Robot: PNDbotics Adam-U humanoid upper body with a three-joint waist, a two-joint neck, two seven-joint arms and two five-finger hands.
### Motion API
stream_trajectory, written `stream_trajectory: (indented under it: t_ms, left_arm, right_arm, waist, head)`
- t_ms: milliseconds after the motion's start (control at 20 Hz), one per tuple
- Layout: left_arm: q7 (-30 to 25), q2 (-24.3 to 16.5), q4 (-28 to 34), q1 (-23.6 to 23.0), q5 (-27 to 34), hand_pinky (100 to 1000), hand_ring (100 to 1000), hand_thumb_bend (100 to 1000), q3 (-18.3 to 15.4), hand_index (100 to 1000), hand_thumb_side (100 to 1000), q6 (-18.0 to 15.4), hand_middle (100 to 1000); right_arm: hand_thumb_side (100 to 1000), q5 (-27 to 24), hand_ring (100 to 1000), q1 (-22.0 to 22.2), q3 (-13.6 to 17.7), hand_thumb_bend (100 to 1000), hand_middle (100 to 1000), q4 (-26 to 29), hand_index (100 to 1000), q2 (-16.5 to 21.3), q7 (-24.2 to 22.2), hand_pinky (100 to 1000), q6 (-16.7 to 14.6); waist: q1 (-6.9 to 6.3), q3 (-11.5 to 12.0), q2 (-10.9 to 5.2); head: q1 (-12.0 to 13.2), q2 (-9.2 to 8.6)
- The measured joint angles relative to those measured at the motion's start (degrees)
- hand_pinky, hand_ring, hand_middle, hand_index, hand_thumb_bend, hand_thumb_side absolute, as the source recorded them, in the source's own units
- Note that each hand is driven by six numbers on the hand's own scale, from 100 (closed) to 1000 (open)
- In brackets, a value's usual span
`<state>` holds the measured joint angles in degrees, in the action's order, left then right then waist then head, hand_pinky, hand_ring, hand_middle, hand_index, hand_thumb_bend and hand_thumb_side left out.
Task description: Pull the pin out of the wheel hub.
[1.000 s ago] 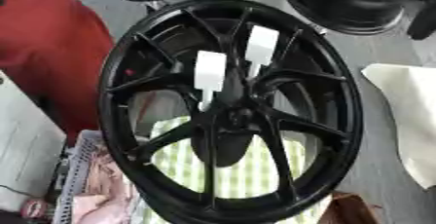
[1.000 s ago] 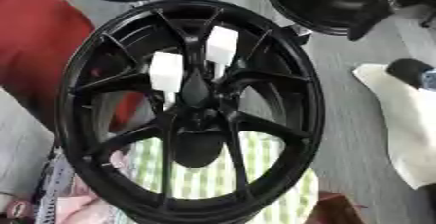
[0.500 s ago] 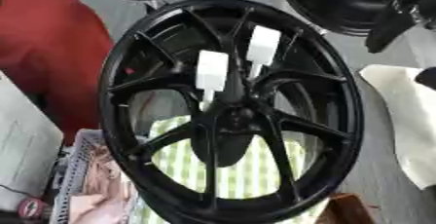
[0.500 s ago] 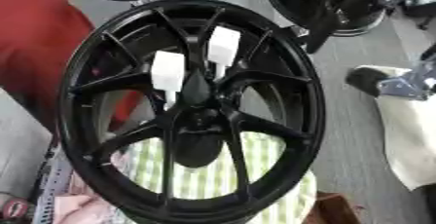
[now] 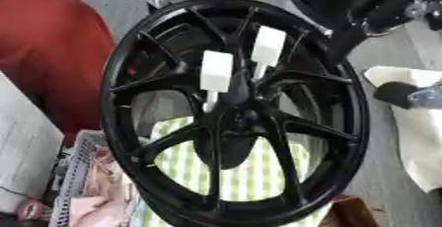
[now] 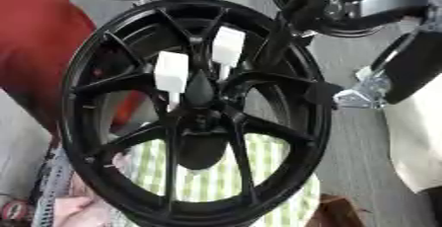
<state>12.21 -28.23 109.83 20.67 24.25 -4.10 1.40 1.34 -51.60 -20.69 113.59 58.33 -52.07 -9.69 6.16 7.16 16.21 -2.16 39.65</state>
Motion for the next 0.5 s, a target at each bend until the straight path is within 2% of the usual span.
stream_trajectory:
  t_ms: [500]
  left_arm:
    - [-0.16, 0.51, -0.02, 0.02, 0.02, 825, 756, 167, 0.01, 787, 513, 0.16, 596]
  right_arm:
    - [365, 4.66, 796, -4.51, -1.89, 216, 781, -5.72, 829, -5.38, 0.10, 813, 0.10]
  waist:
    - [0.41, 0.69, 0.62]
  head:
    - [-0.39, 0.02]
